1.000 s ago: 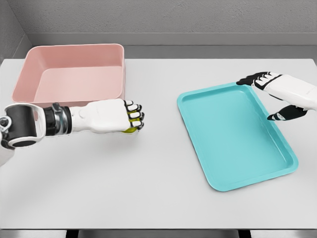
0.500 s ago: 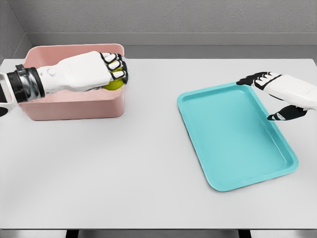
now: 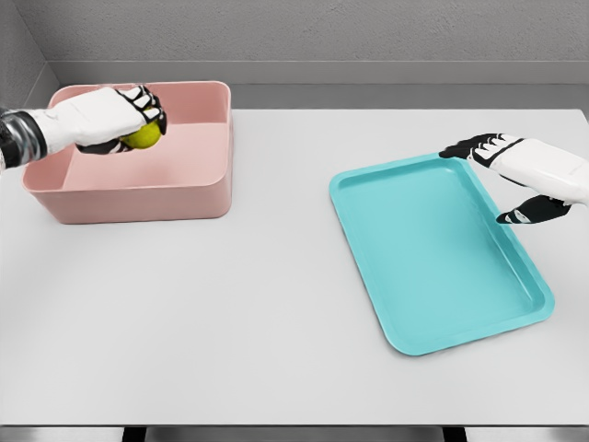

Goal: Put the tennis from the blue tray into the pink basket with both arms

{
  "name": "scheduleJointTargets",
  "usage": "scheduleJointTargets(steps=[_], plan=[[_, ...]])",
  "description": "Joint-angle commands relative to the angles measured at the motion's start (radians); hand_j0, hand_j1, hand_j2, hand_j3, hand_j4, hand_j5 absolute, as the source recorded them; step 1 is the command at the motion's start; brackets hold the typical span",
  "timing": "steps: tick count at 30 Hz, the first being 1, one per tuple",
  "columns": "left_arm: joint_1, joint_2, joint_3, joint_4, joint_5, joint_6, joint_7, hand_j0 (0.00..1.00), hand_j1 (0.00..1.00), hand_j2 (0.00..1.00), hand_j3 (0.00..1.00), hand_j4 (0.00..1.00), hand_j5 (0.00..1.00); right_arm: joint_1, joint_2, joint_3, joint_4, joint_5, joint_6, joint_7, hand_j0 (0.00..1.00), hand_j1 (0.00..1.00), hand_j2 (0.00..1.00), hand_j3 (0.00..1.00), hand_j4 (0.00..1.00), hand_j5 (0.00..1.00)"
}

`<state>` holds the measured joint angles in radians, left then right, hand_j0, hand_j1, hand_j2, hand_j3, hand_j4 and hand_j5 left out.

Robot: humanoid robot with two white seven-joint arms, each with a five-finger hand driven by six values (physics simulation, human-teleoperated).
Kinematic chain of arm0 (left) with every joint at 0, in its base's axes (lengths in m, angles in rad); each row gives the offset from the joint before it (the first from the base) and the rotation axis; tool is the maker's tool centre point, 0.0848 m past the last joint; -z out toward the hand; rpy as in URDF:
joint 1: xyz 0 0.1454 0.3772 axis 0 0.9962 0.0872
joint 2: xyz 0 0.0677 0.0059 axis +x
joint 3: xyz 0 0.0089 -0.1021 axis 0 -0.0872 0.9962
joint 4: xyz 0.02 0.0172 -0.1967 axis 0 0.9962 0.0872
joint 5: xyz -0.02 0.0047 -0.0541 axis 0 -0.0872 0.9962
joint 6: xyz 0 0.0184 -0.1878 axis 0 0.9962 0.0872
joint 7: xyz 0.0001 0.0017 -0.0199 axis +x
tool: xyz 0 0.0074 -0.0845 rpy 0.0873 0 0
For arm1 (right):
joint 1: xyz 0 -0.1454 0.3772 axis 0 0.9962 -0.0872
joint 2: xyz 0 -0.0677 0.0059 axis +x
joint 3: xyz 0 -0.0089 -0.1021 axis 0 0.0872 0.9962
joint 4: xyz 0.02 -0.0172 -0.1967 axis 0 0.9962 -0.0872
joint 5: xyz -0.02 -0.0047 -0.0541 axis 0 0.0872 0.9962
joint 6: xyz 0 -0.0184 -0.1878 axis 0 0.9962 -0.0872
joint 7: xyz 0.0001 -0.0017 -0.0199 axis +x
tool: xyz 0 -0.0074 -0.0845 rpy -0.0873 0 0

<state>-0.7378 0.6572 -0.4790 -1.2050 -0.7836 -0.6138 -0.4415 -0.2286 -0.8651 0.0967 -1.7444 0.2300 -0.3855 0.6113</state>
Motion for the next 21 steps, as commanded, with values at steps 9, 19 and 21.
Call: scheduleJointTargets(steps=[9, 19, 21], plan=[[-0.017, -0.031, -0.033, 0.102, 0.001, 0.003, 0.012, 1.00, 1.00, 1.00, 1.00, 1.00, 1.00, 0.000, -0.002, 0.000, 0.000, -0.005, 0.002, 0.000, 1.00, 1.00, 1.00, 1.00, 1.00, 1.00], [0.049, 0.232, -0.027, -0.189, 0.454, 0.003, 0.014, 1.00, 1.00, 1.00, 1.00, 1.00, 1.00, 0.002, -0.002, 0.000, 0.000, -0.005, 0.002, 0.000, 1.00, 1.00, 1.00, 1.00, 1.00, 1.00], [0.055, 0.256, -0.027, -0.220, 0.462, 0.003, 0.006, 1.00, 1.00, 1.00, 1.00, 1.00, 1.00, 0.002, -0.002, 0.000, 0.000, -0.005, 0.002, 0.000, 1.00, 1.00, 1.00, 1.00, 1.00, 1.00]])
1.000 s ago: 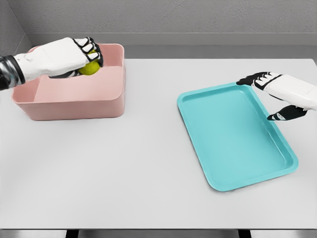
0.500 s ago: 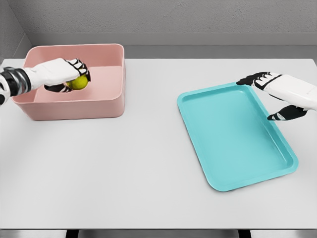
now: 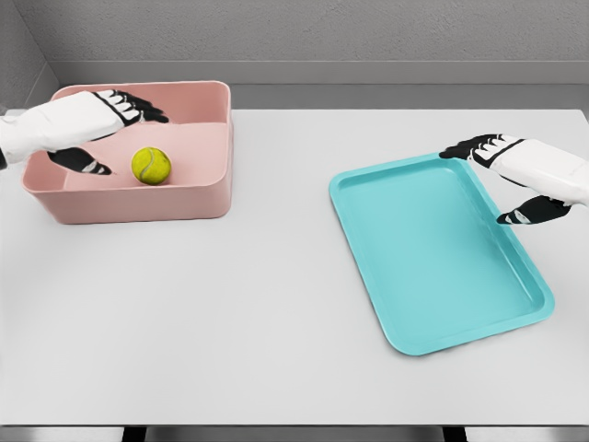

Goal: Put the tennis from the blue tray into the pink basket with both arms

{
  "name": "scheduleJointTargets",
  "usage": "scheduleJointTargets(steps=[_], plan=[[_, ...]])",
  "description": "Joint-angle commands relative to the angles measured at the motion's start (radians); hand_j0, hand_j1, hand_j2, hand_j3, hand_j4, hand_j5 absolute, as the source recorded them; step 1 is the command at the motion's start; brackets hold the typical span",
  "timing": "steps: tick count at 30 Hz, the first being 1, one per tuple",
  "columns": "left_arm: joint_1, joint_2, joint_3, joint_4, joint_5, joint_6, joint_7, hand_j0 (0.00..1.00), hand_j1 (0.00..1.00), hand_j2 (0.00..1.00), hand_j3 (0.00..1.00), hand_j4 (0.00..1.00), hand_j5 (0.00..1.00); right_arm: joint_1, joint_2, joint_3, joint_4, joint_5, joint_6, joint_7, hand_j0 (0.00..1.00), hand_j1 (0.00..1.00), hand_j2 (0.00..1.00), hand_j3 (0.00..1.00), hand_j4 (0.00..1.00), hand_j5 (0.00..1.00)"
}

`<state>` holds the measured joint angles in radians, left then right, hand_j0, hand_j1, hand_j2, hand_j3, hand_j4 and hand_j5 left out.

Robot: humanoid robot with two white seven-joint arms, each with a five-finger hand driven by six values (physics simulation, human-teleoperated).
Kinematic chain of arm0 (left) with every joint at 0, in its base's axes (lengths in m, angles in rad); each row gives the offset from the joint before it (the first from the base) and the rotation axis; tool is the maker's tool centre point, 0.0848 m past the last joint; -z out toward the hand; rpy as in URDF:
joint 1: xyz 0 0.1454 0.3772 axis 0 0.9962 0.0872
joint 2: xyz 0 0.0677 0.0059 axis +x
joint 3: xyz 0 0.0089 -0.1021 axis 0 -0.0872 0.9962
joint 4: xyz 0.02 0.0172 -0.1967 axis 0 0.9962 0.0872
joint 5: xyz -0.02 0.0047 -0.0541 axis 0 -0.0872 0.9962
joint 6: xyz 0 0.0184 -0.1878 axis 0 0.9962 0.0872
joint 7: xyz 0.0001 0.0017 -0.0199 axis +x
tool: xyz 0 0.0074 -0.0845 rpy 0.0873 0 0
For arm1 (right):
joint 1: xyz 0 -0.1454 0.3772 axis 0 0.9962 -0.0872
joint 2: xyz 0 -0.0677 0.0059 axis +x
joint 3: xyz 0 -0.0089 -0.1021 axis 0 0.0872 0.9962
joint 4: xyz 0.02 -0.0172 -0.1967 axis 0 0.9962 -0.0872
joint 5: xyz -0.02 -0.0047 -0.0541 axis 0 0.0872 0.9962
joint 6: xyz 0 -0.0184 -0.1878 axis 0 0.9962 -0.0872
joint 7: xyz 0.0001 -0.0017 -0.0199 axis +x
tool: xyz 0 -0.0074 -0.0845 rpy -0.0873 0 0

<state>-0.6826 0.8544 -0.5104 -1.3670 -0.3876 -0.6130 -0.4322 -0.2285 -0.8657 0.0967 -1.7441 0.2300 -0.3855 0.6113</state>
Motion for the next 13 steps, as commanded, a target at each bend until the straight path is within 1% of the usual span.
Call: scheduleJointTargets(steps=[1, 2, 3, 5, 7, 11, 13], plan=[[0.002, 0.067, 0.006, -0.060, 0.067, 0.002, -0.003, 1.00, 1.00, 1.00, 1.00, 1.00, 1.00, 0.002, -0.001, 0.000, 0.000, -0.005, 0.002, 0.000, 1.00, 1.00, 1.00, 1.00, 1.00, 1.00], [0.012, 0.072, 0.013, -0.060, 0.067, 0.002, -0.005, 1.00, 1.00, 1.00, 1.00, 1.00, 1.00, 0.002, -0.001, 0.000, 0.000, -0.005, 0.002, 0.000, 1.00, 1.00, 1.00, 1.00, 1.00, 1.00], [0.015, 0.080, 0.041, -0.058, 0.067, 0.002, -0.005, 1.00, 1.00, 1.00, 1.00, 1.00, 1.00, 0.002, -0.001, 0.000, 0.000, -0.005, 0.002, 0.000, 1.00, 1.00, 1.00, 1.00, 1.00, 1.00], [0.052, 0.086, 0.053, -0.064, 0.067, 0.002, -0.005, 1.00, 1.00, 1.00, 1.00, 1.00, 1.00, 0.002, -0.001, 0.000, 0.000, -0.005, 0.002, 0.000, 1.00, 1.00, 1.00, 1.00, 1.00, 1.00], [0.103, 0.094, 0.069, -0.063, 0.069, 0.002, -0.005, 1.00, 1.00, 1.00, 1.00, 1.00, 1.00, 0.002, -0.001, 0.000, 0.000, -0.005, 0.002, 0.000, 1.00, 1.00, 1.00, 1.00, 1.00, 1.00], [0.130, 0.090, 0.095, -0.066, 0.072, 0.002, 0.000, 1.00, 1.00, 1.00, 1.00, 1.00, 1.00, 0.002, -0.001, 0.000, 0.000, -0.005, 0.002, 0.000, 1.00, 1.00, 1.00, 1.00, 1.00, 1.00], [0.132, 0.084, 0.101, -0.063, 0.072, 0.002, 0.000, 1.00, 1.00, 1.00, 1.00, 1.00, 1.00, 0.002, -0.001, 0.000, 0.000, -0.005, 0.002, 0.000, 1.00, 1.00, 1.00, 1.00, 1.00, 1.00]])
